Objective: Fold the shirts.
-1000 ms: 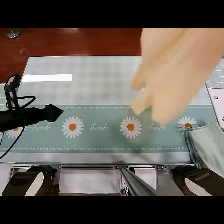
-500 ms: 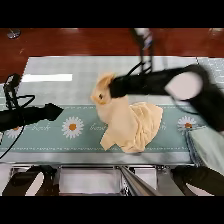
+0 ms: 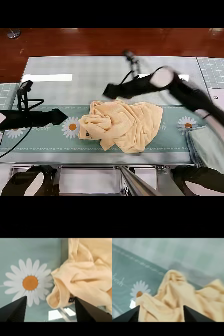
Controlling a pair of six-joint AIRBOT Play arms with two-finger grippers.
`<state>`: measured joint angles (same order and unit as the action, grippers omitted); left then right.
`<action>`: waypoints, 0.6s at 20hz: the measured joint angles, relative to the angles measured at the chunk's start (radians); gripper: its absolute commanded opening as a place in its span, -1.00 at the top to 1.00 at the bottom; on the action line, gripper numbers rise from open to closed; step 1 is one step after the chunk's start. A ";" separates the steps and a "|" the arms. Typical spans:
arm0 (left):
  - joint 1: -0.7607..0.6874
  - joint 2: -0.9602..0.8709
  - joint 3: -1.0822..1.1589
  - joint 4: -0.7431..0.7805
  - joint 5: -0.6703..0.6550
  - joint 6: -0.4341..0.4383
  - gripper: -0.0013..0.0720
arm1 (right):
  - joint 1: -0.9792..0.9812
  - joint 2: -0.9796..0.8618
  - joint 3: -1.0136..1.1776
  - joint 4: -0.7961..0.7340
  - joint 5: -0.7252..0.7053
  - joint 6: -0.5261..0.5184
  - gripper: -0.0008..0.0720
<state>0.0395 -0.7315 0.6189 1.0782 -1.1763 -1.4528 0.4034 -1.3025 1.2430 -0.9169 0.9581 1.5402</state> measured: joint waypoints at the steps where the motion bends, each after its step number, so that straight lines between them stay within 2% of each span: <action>1: 0.000 -0.016 -0.002 0.005 -0.023 0.000 -0.95 | -0.091 0.042 0.000 -0.042 0.056 -0.002 -0.74; 4: 0.000 -0.074 -0.011 0.004 -0.028 0.010 -0.95 | -0.377 0.191 -0.103 -0.185 0.176 -0.004 -0.72; 6: 0.000 -0.138 -0.015 -0.055 0.024 0.042 -0.95 | -0.557 0.288 -0.261 -0.222 0.205 -0.012 -0.71; 9: -0.018 -0.275 -0.013 -0.221 0.102 0.174 -0.95 | -0.719 0.379 -0.502 -0.192 0.224 -0.058 -0.71; 12: -0.062 -0.425 0.014 -0.322 0.139 0.309 -0.95 | -0.785 0.417 -0.669 -0.151 0.232 -0.103 -0.71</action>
<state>-0.0227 -1.1568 0.6334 0.7563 -1.0374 -1.1439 -0.3820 -0.8856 0.5735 -1.0683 1.1900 1.4376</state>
